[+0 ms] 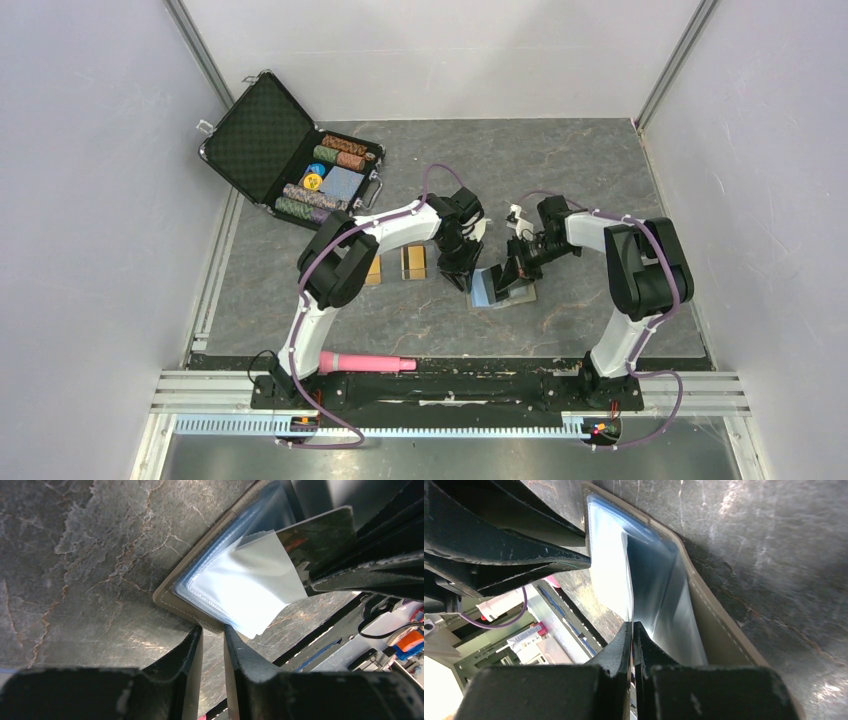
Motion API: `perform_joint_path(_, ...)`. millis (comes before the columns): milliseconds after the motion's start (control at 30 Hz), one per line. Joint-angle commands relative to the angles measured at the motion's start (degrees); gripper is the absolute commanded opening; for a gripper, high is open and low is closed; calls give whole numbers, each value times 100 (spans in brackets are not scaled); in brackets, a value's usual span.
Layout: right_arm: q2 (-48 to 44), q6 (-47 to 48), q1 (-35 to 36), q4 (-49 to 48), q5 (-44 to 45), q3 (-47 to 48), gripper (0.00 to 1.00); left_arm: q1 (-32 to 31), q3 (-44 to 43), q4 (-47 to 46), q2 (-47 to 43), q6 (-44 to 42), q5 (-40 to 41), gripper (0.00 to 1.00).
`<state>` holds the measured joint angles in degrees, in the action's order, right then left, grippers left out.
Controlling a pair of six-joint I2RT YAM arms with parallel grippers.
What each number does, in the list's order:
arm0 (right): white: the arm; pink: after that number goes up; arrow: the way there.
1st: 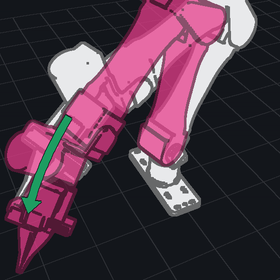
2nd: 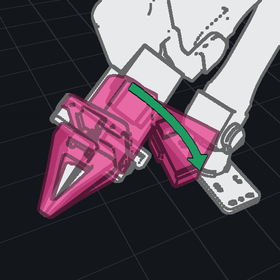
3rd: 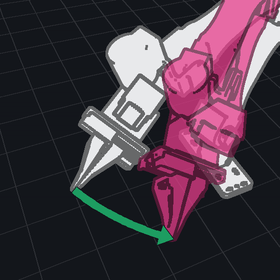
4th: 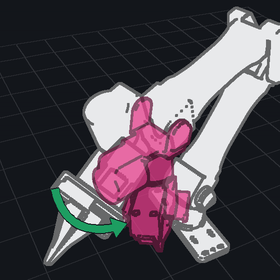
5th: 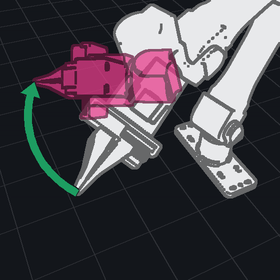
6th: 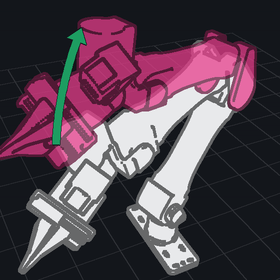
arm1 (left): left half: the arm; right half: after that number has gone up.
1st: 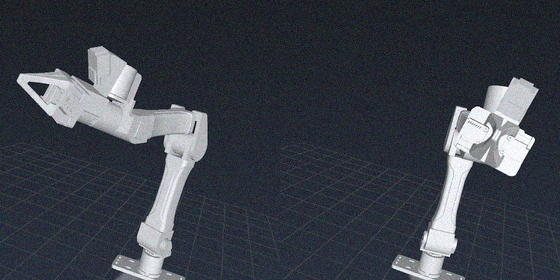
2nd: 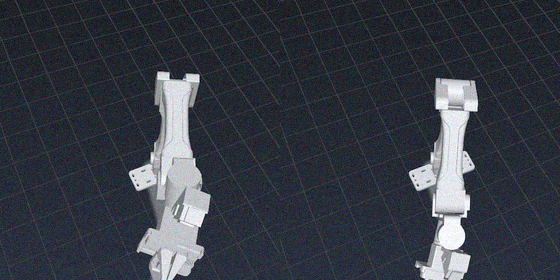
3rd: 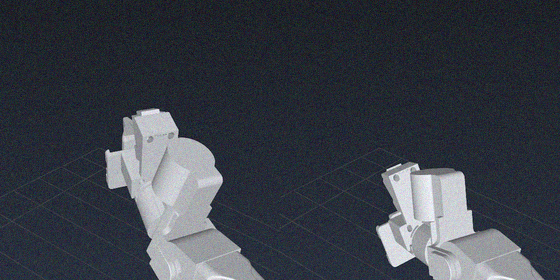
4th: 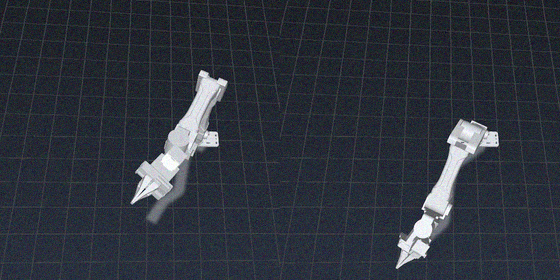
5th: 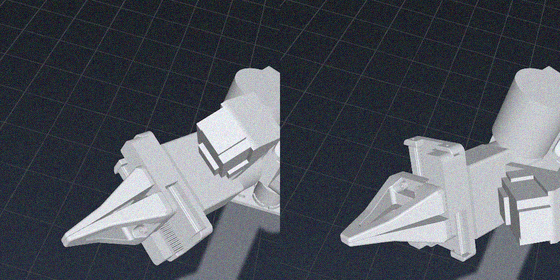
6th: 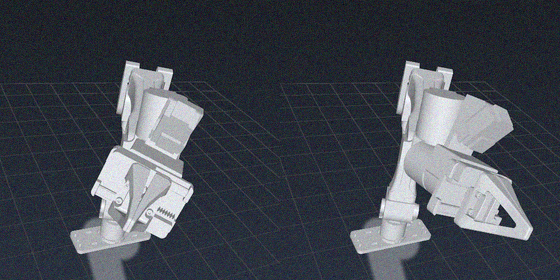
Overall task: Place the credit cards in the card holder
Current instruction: Insert the credit card into the card holder.
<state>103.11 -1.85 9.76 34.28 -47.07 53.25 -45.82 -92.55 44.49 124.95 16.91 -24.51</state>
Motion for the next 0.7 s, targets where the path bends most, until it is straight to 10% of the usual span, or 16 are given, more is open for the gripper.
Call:
perform_joint_path(0, 113, 132, 152, -31, 145, -148, 0, -50, -44, 8, 294, -355, 234, 29)
perform_joint_path(667, -643, -430, 529, 117, 1523, -195, 37, -49, -83, 25, 322, -300, 184, 5)
